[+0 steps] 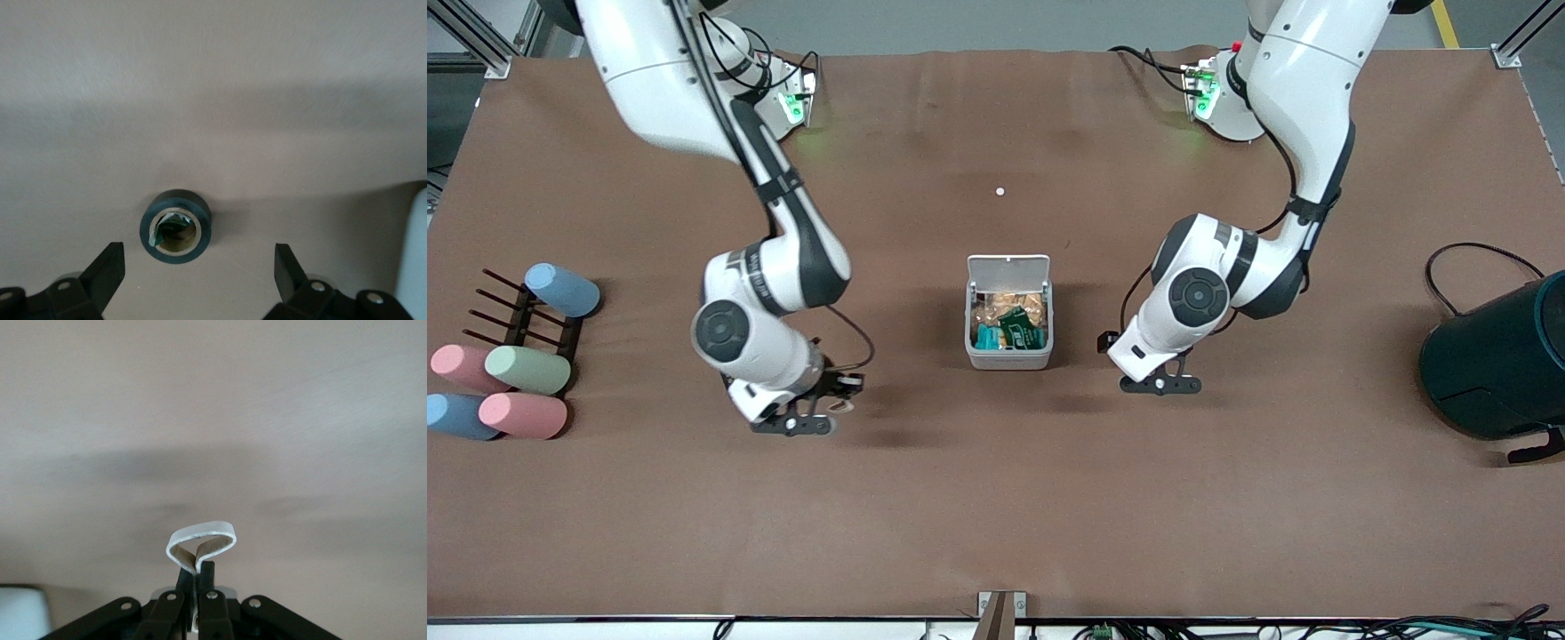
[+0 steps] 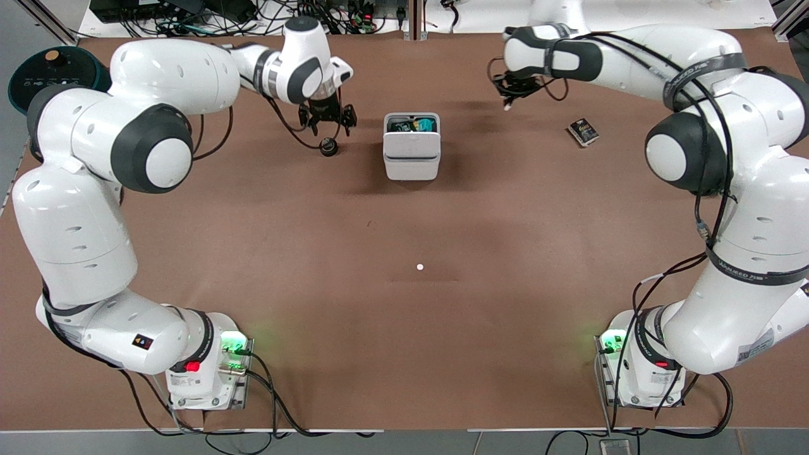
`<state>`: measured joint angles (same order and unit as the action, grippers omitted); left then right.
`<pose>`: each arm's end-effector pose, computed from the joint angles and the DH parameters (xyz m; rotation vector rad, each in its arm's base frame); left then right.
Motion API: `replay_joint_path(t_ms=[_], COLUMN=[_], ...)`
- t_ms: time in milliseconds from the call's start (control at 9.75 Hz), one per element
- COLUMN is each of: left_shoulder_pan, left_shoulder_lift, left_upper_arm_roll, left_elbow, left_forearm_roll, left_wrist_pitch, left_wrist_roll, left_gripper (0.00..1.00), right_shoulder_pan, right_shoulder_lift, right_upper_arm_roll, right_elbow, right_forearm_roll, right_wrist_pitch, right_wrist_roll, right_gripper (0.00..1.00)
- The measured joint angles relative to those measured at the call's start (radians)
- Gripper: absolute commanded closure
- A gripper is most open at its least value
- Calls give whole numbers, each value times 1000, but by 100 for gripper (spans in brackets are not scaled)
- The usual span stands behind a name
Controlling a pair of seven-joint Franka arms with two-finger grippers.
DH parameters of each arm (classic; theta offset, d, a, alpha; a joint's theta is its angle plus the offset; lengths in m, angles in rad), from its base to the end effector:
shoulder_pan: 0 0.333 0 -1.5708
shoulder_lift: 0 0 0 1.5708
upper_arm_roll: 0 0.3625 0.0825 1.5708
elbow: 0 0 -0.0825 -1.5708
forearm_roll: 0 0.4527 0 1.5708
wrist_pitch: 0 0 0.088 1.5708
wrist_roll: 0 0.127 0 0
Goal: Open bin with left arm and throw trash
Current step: 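Carry the white clip over the bin with the right gripper and release it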
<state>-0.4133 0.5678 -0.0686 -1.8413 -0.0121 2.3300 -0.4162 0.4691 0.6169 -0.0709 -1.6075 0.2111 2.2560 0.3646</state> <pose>0.6267 -0.3260 0.1802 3.1302 -0.0747 -0.1411 0.7121 0.3165 0.2484 -3.0102 0.1260 0.0218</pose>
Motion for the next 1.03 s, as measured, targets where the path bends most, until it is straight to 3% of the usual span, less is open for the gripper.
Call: replay_joint_path(t_ms=[410, 718, 821, 923, 1026], left_shoulder_pan=[3, 4, 6, 6, 6], left_shoulder_lift=[15, 39, 44, 44, 42], left_upper_arm_roll=[3, 5, 6, 6, 6], left_elbow=[-48, -67, -71, -72, -71], left_forearm_roll=[7, 35, 37, 37, 37], left_wrist_pitch=[81, 135, 140, 141, 141], left_wrist_roll=[0, 0, 0, 0, 0], left_gripper=[13, 17, 40, 64, 79], right_shoulder_pan=[58, 121, 146, 173, 186], right_shoulder_lift=[-2, -4, -4, -4, -4], right_upper_arm_roll=[160, 192, 193, 193, 192], right_elbow=[43, 110, 118, 123, 124], right_forearm_roll=[2, 2, 2, 2, 1], right_wrist_pitch=[8, 6, 6, 6, 7], right_wrist_roll=[357, 512, 549, 575, 589], right_gripper=[98, 97, 79, 28, 13])
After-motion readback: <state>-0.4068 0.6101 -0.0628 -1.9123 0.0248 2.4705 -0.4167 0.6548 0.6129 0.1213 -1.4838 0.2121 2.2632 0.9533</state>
